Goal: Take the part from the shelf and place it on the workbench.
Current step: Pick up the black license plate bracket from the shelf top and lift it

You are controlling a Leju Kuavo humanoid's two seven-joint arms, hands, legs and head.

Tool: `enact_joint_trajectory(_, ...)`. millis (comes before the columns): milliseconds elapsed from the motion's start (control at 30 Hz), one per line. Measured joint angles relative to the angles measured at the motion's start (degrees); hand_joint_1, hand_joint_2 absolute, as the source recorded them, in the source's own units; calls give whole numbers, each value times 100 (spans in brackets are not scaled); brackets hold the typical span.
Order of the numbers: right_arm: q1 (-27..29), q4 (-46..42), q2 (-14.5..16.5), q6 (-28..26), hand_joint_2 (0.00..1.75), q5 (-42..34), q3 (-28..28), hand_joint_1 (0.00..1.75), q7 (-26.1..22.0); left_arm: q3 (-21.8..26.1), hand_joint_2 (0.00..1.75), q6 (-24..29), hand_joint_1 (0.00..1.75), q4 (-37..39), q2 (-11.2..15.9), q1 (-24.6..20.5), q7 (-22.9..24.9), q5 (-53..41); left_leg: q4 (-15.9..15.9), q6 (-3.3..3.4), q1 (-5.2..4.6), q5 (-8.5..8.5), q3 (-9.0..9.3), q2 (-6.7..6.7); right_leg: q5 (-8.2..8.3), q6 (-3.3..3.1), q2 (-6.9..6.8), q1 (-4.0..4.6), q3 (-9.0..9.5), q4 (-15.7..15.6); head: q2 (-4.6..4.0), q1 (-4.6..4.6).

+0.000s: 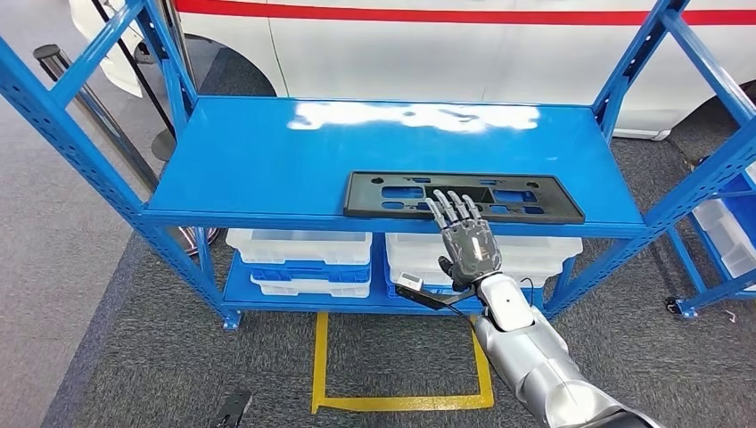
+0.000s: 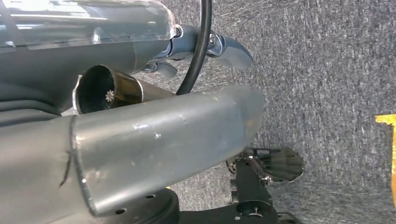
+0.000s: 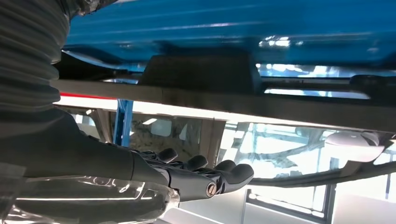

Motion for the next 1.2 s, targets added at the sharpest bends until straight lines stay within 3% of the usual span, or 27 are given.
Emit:
enact_joint_trajectory(67,-9,-1,-2,0,175,-4,0,0,0,0,0,1,0,0,0,-4,1,-1,24,-47,-13,-89,77,-8,343,-32,-9,14,288,-687,0,-1)
enact_joint_trajectory(100,-11,-2,0,0,175,-5,0,0,-1,0,0,2,0,0,0,-9,2,-1,28,-78,-20,-116,91,-10,384,-51,-12,29,375,-884,0,-3)
enact_joint_trajectory(200,-7,-9,9,0,175,-4,0,0,-1,0,0,2,0,0,1,-18,8,-1,7,-175,-26,-163,98,-4,309,-123,0,43,433,-995,0,-8)
enact_joint_trajectory(267,-16,-19,14,0,175,-4,0,0,0,-1,0,3,0,0,2,-23,9,-2,201,-233,-19,-287,38,1,284,-196,2,15,511,-1049,0,-17)
enact_joint_trajectory(300,-21,-24,20,0,175,-4,0,0,0,-1,0,4,0,0,2,-27,9,-3,481,-255,-12,-411,-96,2,267,-232,-1,5,558,-1071,0,-21)
enact_joint_trajectory(367,-19,-23,28,0,175,-4,0,0,-3,-2,0,3,0,0,1,-22,12,-3,1254,-287,-7,-657,-537,2,221,-275,-4,12,618,-1076,0,-32)
enact_joint_trajectory(400,-10,-22,31,0,175,-6,0,0,-8,-2,0,2,0,0,2,-12,14,-4,1561,-296,-4,-700,-757,2,197,-282,-1,16,643,-1075,0,-31)
enact_joint_trajectory(433,1,-21,32,0,175,-8,0,0,-14,-2,0,1,0,0,2,-2,16,-6,1675,-299,-4,-631,-891,2,171,-282,5,18,671,-1073,0,-33)
enact_joint_trajectory(467,8,-20,32,0,175,-10,0,0,-22,-2,0,0,0,0,2,5,16,-8,1558,-293,-4,-446,-913,2,140,-275,12,18,709,-1070,0,-32)
enact_joint_trajectory(533,13,-20,39,0,175,-15,0,0,-39,-2,0,-3,0,1,3,6,18,-14,828,-257,-6,84,-682,2,65,-246,21,17,803,-1062,0,-30)
enact_joint_trajectory(600,9,-18,46,0,175,-26,0,0,-54,-3,0,-9,0,2,4,-1,19,-17,222,-205,-30,332,-436,0,8,-194,30,35,838,-1049,0,-29)
enact_joint_trajectory(667,9,-17,49,0,175,-42,0,0,-63,-4,0,-15,0,2,3,-4,26,-17,93,-159,-56,284,-388,-5,-9,-138,33,51,823,-1058,0,-31)
enact_joint_trajectory(767,5,-23,54,0,175,-74,0,0,-69,-4,0,-14,0,2,1,1,32,-19,8,-61,-15,267,-320,-6,-111,-53,16,51,791,-946,0,-28)
enact_joint_trajectory(833,4,-23,55,0,175,-90,0,0,-68,-4,0,-12,0,2,3,-8,33,-23,-32,3,0,244,-256,-2,-383,-17,8,40,507,-373,0,-25)
enact_joint_trajectory(900,27,-18,55,0,175,-93,0,0,-68,-4,0,-13,0,2,4,-10,33,-27,-28,31,-2,202,-222,-2,-630,7,6,30,53,377,0,-26)
enact_joint_trajectory(933,43,-14,54,0,175,-94,0,0,-68,-4,0,-14,0,2,4,-5,33,-27,-22,31,-3,178,-202,-6,-617,15,6,23,-94,557,0,-26)
enact_joint_trajectory(967,53,-10,54,0,175,-96,0,0,-68,-4,0,-15,0,2,3,2,33,-27,-12,25,-3,150,-175,-10,-478,17,5,16,-132,511,0,-26)
enact_joint_trajectory(1033,53,-7,52,0,175,-102,0,0,-68,-4,0,-20,0,2,0,8,18,-27,19,-1,-3,76,-103,-17,25,-3,-4,6,98,-173,0,-25)
enact_joint_trajectory(1100,47,-5,50,0,175,-125,0,82,-87,-4,0,-57,0,2,-1,-2,-39,-29,59,-49,-24,6,-68,-22,320,-35,-9,26,373,-819,0,-25)
enact_joint_trajectory(1167,57,-3,46,0,175,-163,1,168,-130,-4,0,-118,0,2,2,-10,-112,-31,84,-61,-51,-26,-73,-24,320,-42,4,31,455,-998,0,-33)
enact_joint_trajectory(1200,65,-4,43,0,175,-185,1,171,-154,-4,0,-139,0,2,4,-8,-136,-32,78,-50,-52,-27,-72,-24,312,-46,13,27,462,-1019,0,-37)
